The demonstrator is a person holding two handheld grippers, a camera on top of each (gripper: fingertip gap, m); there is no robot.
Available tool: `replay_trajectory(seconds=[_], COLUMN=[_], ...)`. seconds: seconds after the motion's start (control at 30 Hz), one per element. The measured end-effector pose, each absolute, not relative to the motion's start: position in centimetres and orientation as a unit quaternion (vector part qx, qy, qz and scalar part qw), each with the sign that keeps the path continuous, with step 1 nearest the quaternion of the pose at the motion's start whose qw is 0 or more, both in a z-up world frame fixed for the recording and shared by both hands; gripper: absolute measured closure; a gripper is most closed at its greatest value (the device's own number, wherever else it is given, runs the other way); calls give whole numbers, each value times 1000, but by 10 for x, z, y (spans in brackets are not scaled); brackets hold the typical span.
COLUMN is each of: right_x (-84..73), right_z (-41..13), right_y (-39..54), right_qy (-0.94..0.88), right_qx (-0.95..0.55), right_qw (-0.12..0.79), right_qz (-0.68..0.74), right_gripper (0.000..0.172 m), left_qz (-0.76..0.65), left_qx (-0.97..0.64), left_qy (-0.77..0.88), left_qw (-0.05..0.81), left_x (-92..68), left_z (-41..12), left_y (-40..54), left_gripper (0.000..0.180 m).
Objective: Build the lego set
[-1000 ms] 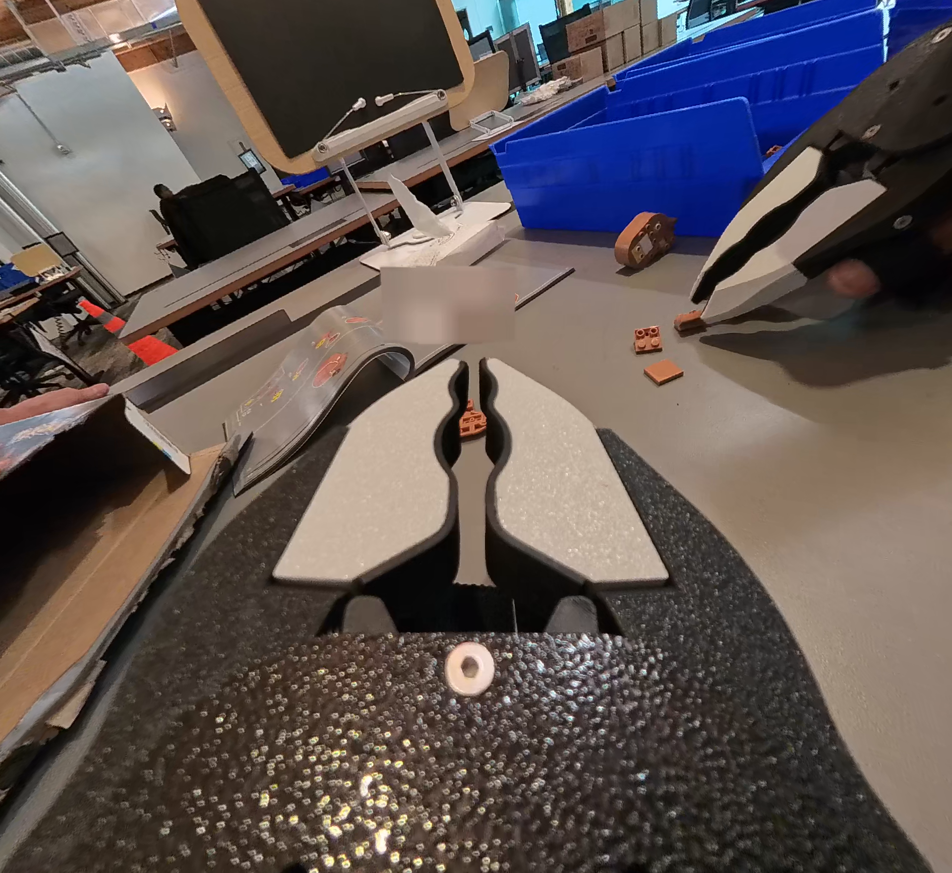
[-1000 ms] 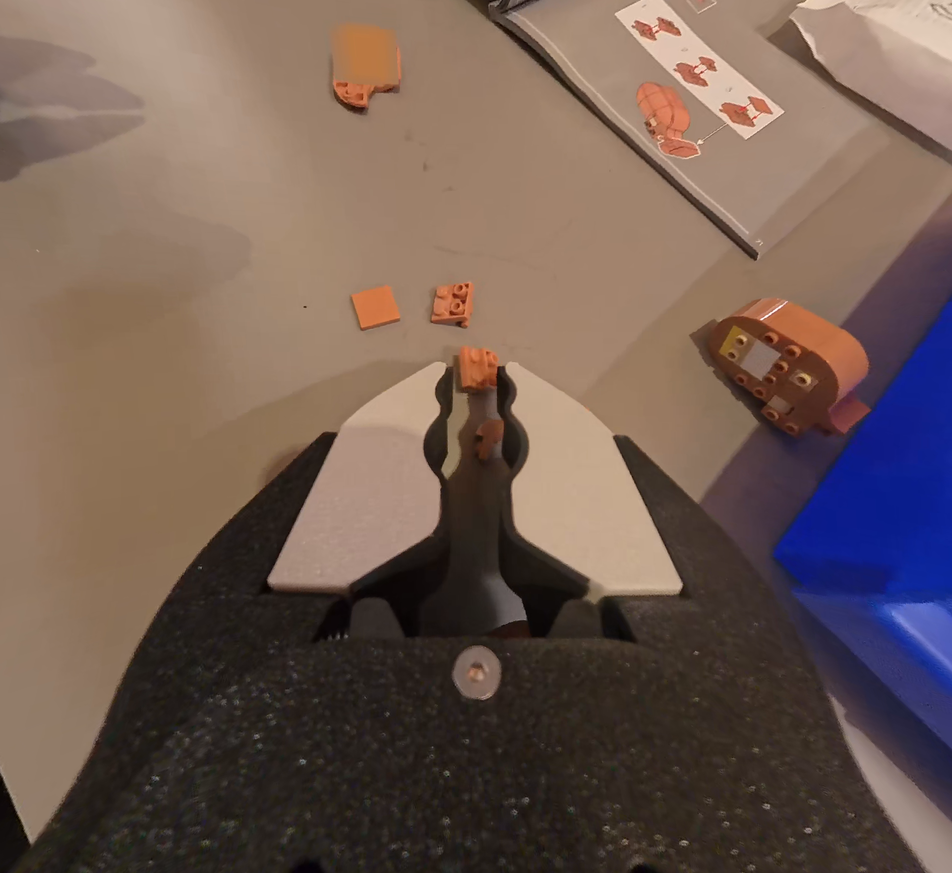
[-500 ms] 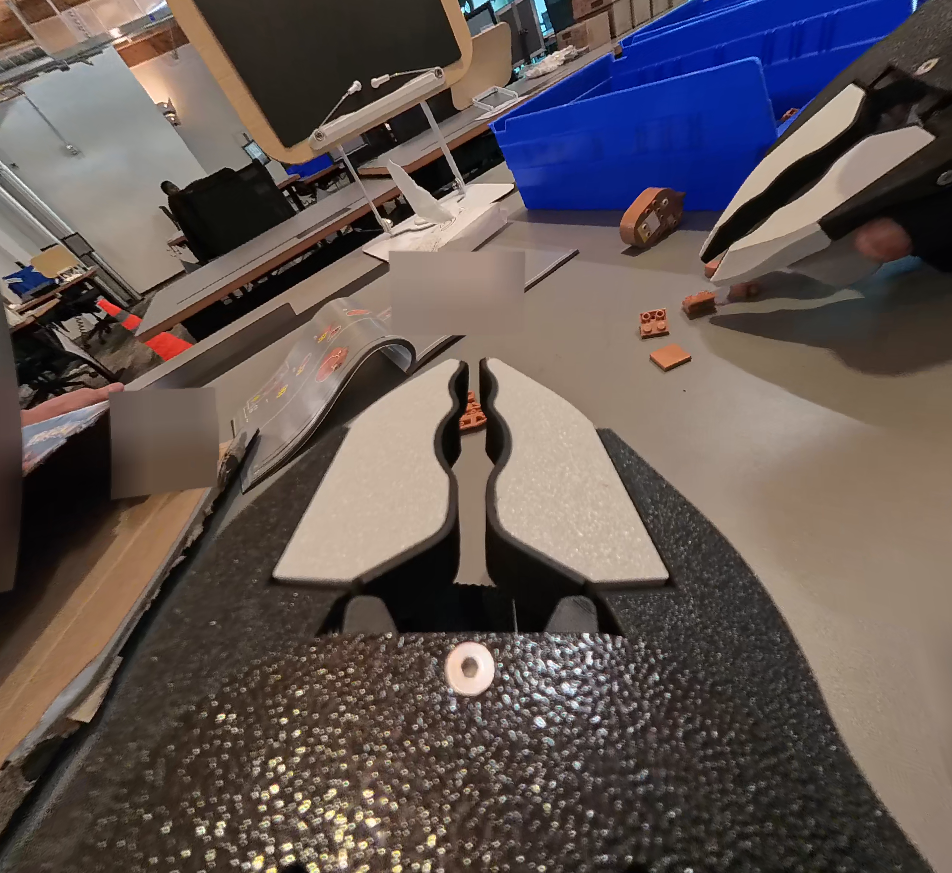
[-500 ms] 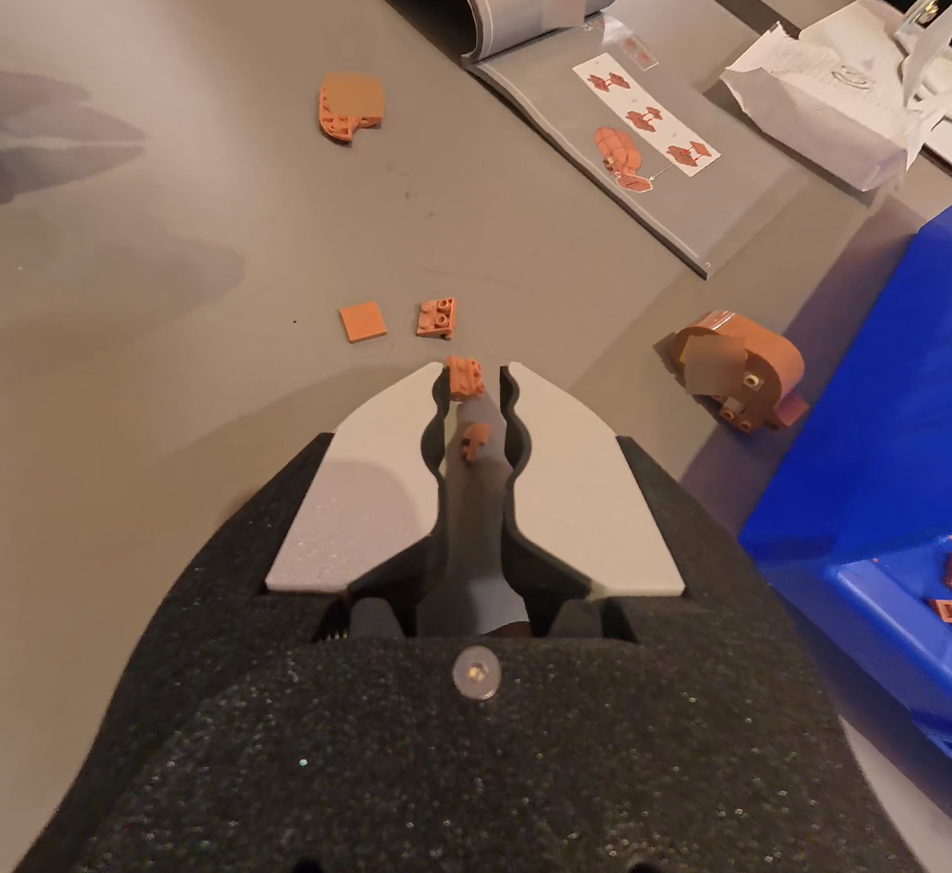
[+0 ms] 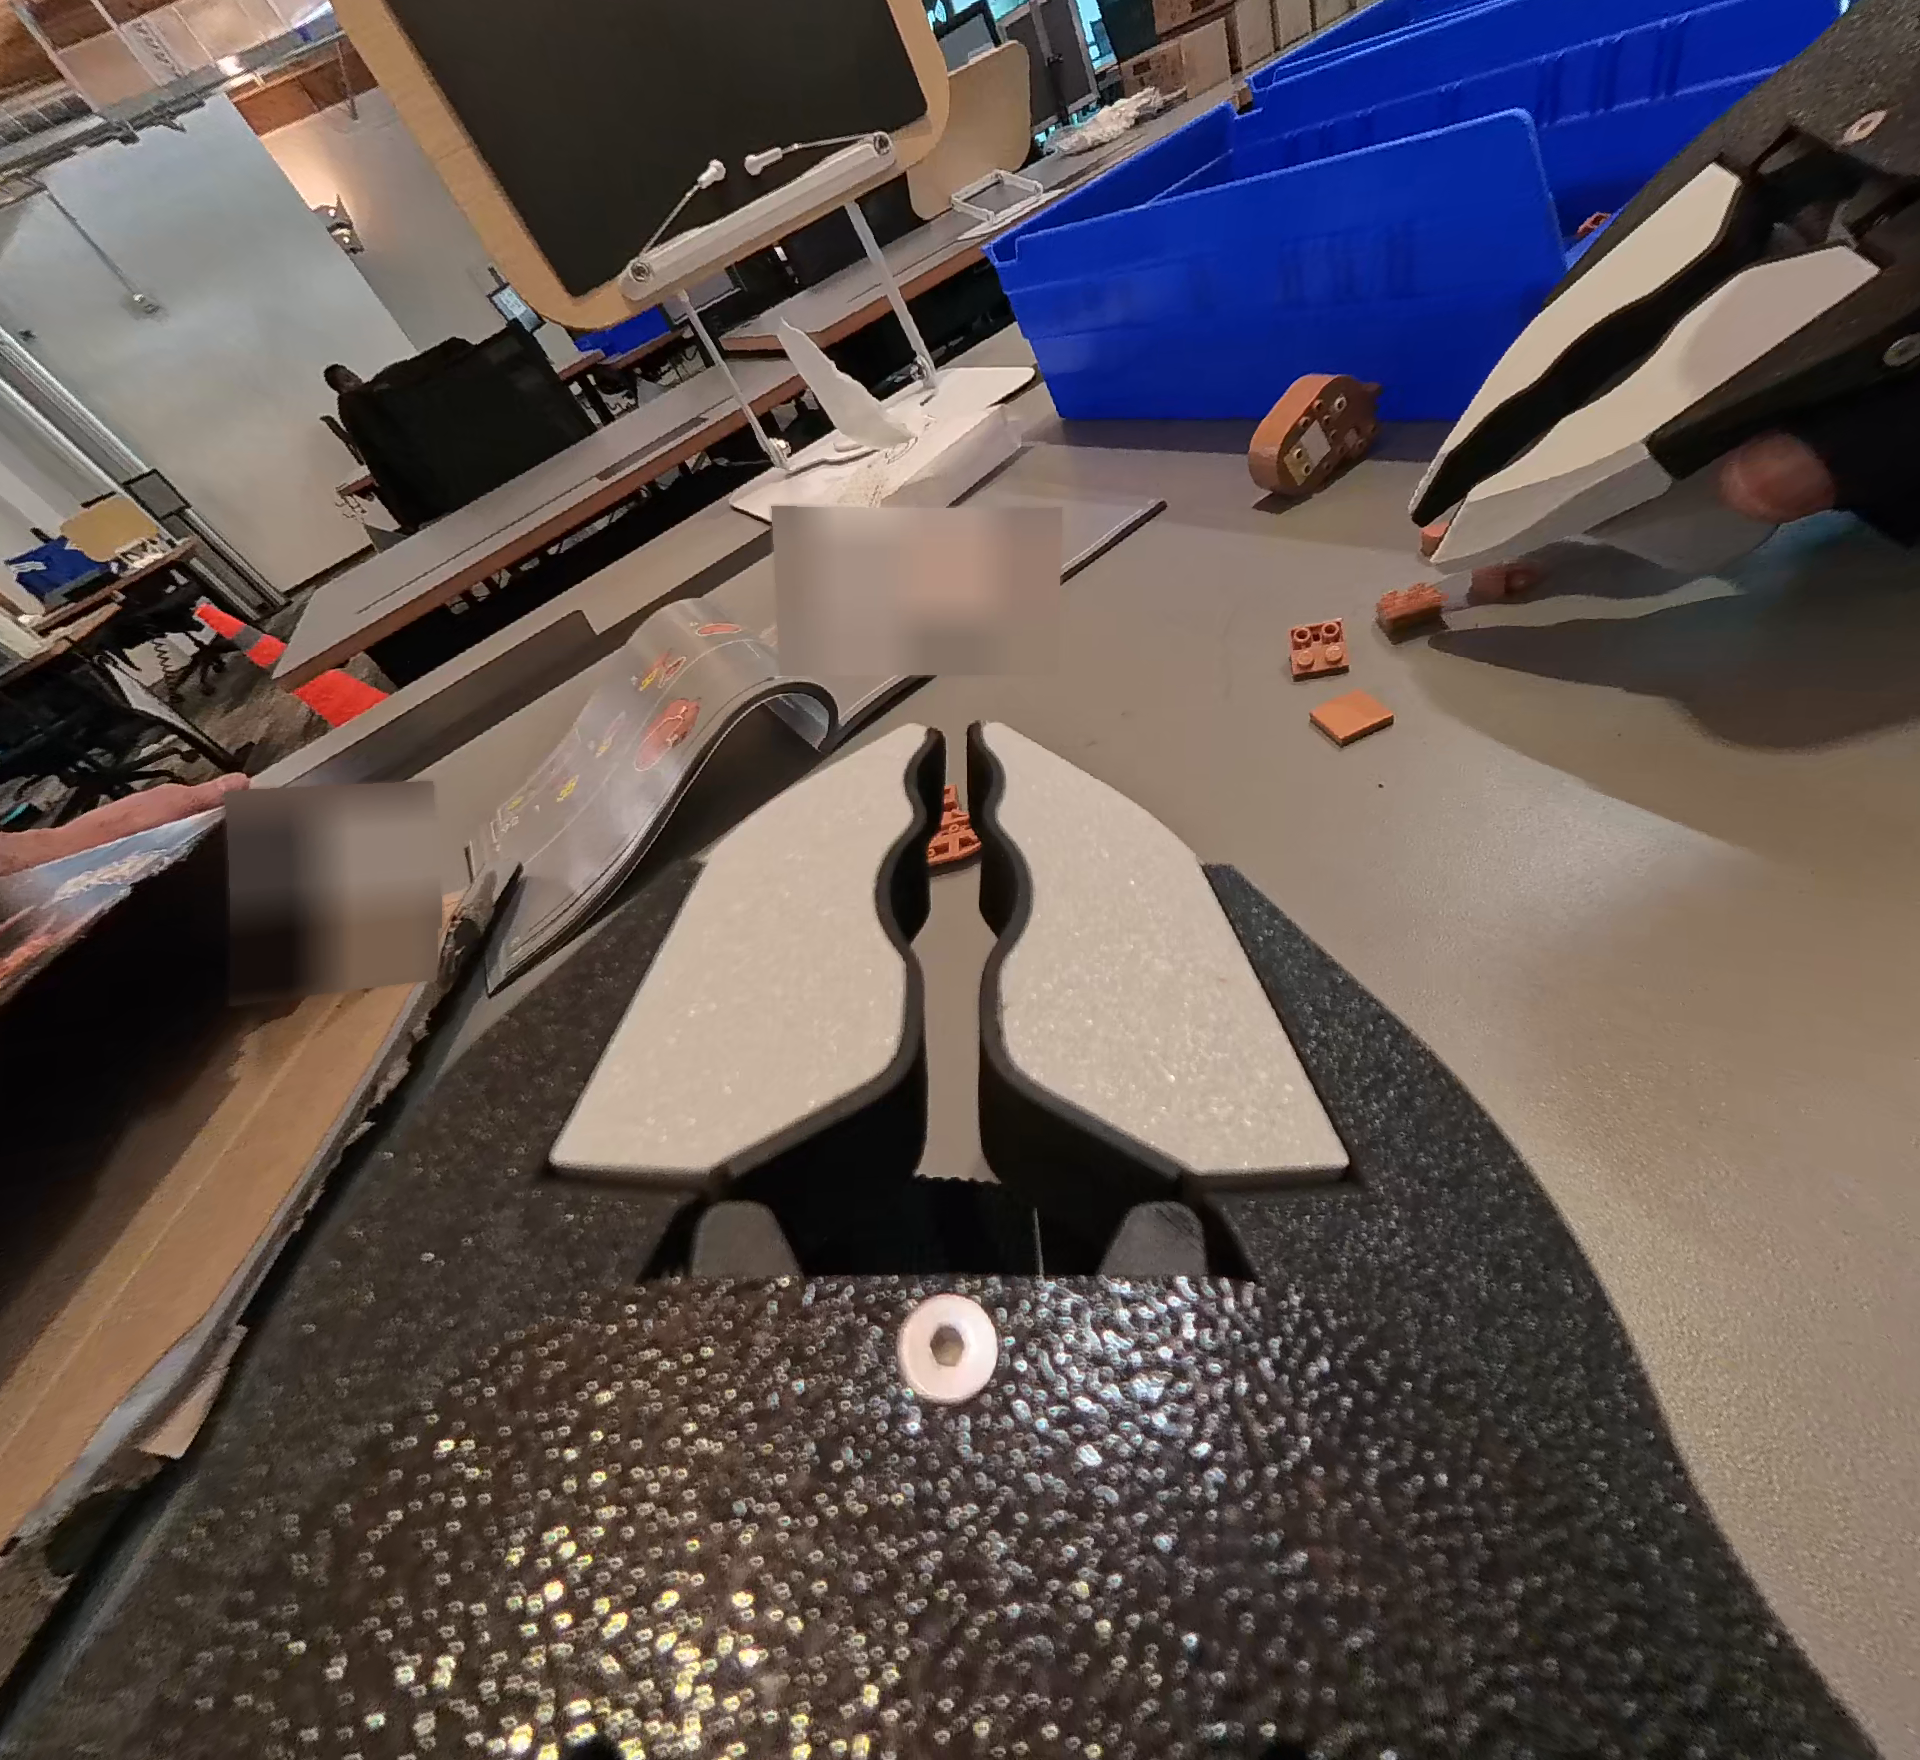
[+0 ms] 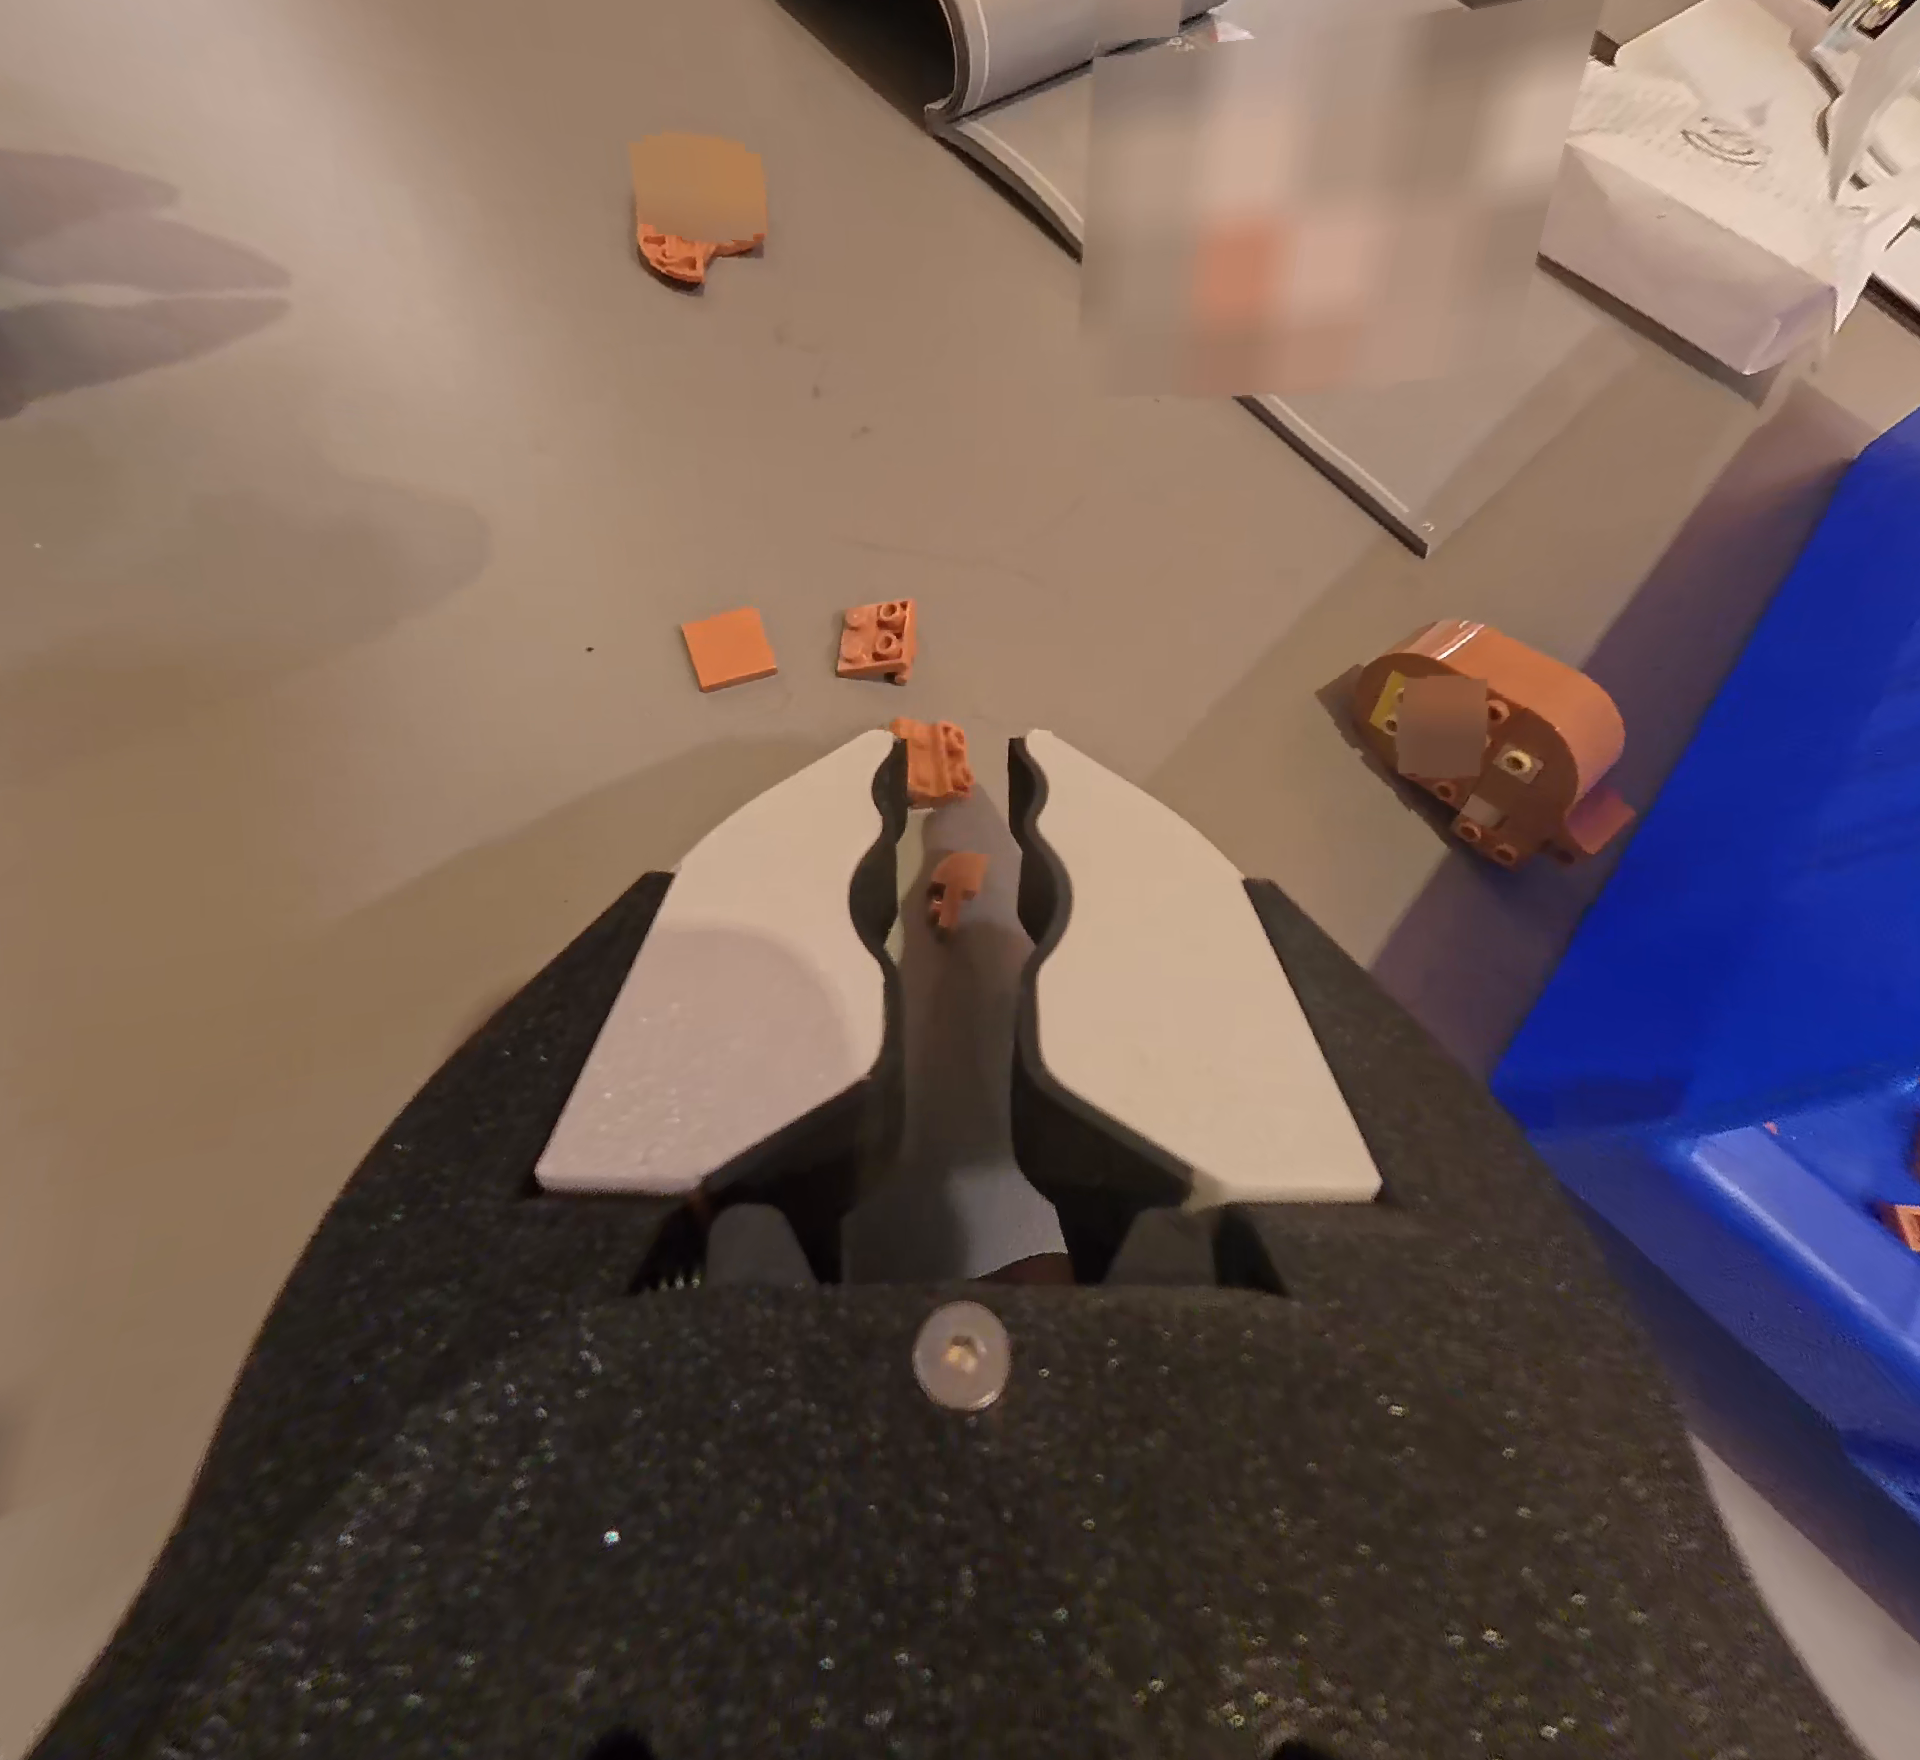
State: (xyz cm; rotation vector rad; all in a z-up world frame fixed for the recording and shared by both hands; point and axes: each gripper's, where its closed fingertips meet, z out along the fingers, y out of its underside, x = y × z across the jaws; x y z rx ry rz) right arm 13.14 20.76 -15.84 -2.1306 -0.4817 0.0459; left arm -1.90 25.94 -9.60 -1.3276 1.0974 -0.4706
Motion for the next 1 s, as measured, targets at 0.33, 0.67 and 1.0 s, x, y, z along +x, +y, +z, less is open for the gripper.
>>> replay_trajectory(seconds=[0.33,0.67,1.0], right_x=[131,132,132], right_z=[-158,-158,-158], right_y=[208,208,208], right_qy=[-196,-196,-193], right_qx=[-865,-866,-866], right_qw=[461,460,460], right_qz=[18,19,21], right_gripper=[154,154,154], left_qz=[-203,-204,-258], left_qx=[-579,-579,-594], left_qy=[480,479,427], left_qw=[627,627,631], left_x=[-18,-18,-29], left_z=[-97,-96,-85], left_y=[259,259,269], left_gripper=[177,177,180])
